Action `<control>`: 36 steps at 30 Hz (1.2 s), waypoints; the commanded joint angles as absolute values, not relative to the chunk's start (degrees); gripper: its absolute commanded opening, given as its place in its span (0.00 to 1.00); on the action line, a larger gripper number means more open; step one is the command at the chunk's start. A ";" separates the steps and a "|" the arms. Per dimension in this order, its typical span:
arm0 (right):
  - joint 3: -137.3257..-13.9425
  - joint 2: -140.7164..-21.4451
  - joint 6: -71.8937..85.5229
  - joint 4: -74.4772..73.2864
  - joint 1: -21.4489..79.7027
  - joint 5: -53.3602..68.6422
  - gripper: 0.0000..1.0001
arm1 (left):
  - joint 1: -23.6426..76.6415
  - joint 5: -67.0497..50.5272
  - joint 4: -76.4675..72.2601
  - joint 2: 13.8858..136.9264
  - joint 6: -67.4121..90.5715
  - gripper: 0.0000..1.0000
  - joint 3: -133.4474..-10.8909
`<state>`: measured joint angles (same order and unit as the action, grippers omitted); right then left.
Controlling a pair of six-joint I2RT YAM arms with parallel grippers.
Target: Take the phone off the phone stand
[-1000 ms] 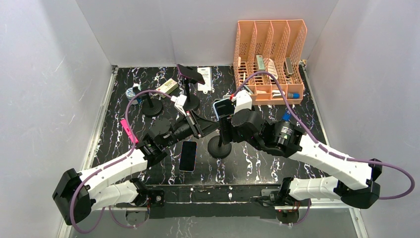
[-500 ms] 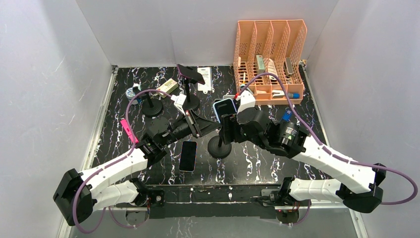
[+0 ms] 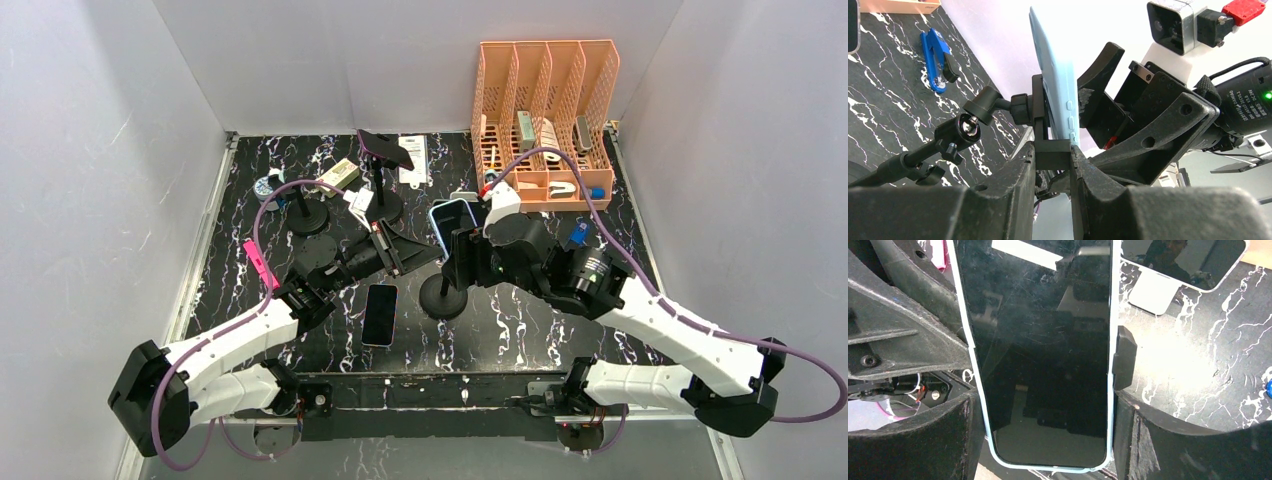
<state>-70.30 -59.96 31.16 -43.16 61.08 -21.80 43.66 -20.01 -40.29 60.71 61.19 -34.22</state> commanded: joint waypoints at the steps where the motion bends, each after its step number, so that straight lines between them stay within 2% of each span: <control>1: -68.26 -56.87 30.76 -53.62 57.02 -32.07 0.01 | 40.78 -19.84 -40.20 59.81 59.76 0.00 -32.55; 36: -70.63 -51.29 28.59 -32.47 57.00 -4.57 0.01 | 41.00 -23.18 -40.28 67.96 59.07 0.00 -37.86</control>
